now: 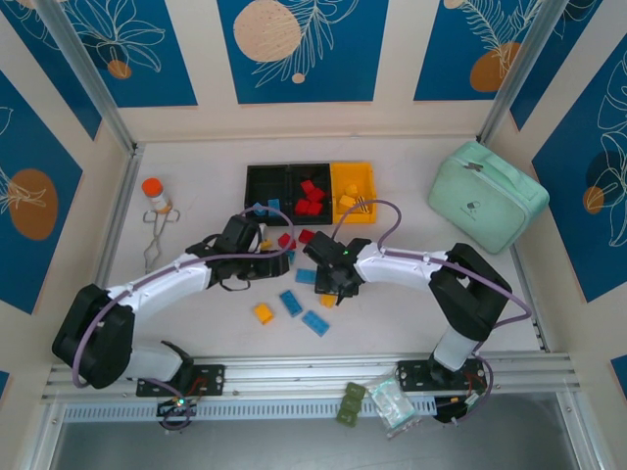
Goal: Sort the legos into containers by color
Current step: Move the lego to the bottom-center of the table, then pick up the lego from the bottom-center of the table.
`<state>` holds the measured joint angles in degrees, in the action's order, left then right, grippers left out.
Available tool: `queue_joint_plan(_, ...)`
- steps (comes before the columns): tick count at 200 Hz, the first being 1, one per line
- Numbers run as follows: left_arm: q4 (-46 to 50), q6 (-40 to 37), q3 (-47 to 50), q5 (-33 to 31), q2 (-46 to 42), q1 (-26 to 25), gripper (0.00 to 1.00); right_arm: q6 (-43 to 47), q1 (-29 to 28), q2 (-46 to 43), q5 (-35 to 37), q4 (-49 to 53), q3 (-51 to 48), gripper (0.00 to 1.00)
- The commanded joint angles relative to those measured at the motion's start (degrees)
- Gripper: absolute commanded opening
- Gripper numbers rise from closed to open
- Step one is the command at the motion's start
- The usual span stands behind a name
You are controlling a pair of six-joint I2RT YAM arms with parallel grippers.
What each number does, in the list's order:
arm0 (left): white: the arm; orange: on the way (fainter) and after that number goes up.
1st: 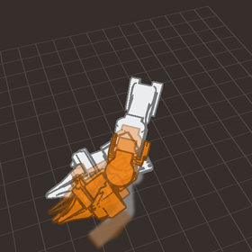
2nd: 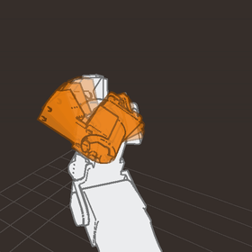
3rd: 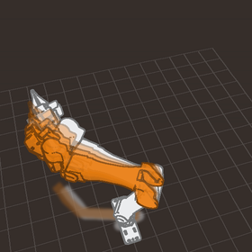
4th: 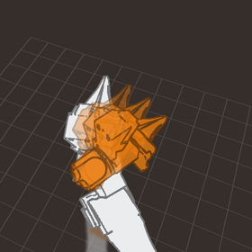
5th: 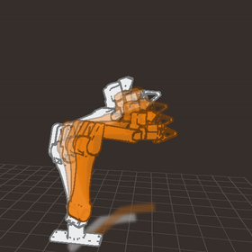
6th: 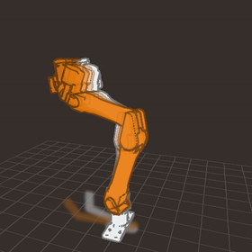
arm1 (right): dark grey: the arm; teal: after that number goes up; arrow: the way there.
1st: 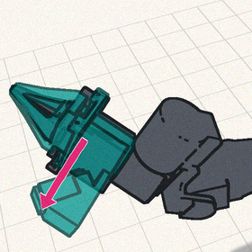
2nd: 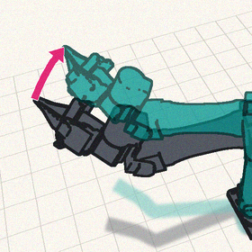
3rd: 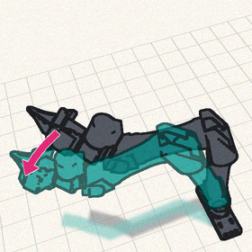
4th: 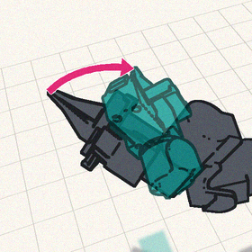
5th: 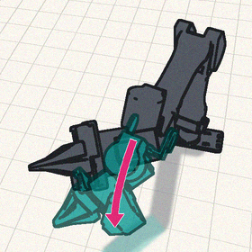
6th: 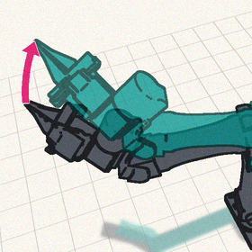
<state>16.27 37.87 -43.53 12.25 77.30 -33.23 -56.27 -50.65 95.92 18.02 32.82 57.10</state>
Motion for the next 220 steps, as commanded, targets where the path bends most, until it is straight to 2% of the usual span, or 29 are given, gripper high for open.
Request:
queue_joint_plan(1,-1.93,1.05,0.63,2.02,0.71,0.33,0.67,-0.5,-0.25,-0.61,-0.4,1.9,-0.6,0.48)
queue_joint_plan(28,-2.63,1.5,1.32,2.08,0.66,0.32,0.67,-1.11,-0.75,-0.38,-0.36,1.46,-1.04,0.38)
queue_joint_plan(39,-2.74,1.54,1.44,2.16,0.64,0.3,0.67,-1.13,-0.76,-0.59,-0.42,1.5,-0.94,0.37)
queue_joint_plan(63,-2.65,1.6,1.73,2.16,0.66,0.31,0.67,-1.2,-0.91,0.11,-0.29,3.65,0.39,0.55)
queue_joint_plan(107,-3.65,1.96,2.56,2.34,0.85,0.31,0.67,-2.77,-2.05,0.58,-0.36,3.99,-0.23,0.57)
queue_joint_plan(115,-3.63,1.97,2.66,2.43,0.94,0.32,0.67,-3.02,-2.22,0.5,-0.59,3.48,-0.54,0.55)
queue_joint_plan(149,-3.76,1.87,2.6,2.69,0.97,0.31,0.67,-2.98,-2.9,-0.07,-0.03,3.04,-0.37,0.28)
queue_joint_plan(170,-4.3,1.86,2.63,3.49,0.86,0.32,0.67,-1.83,-2.76,-1.2,1.04,3.78,0.48,0.24)
queue_joint_plan(220,-8.86,2.77,2.53,7.76,0.84,0.12,0.67,4.59,1.37,-6.19,4.32,6.77,5.07,0.23)
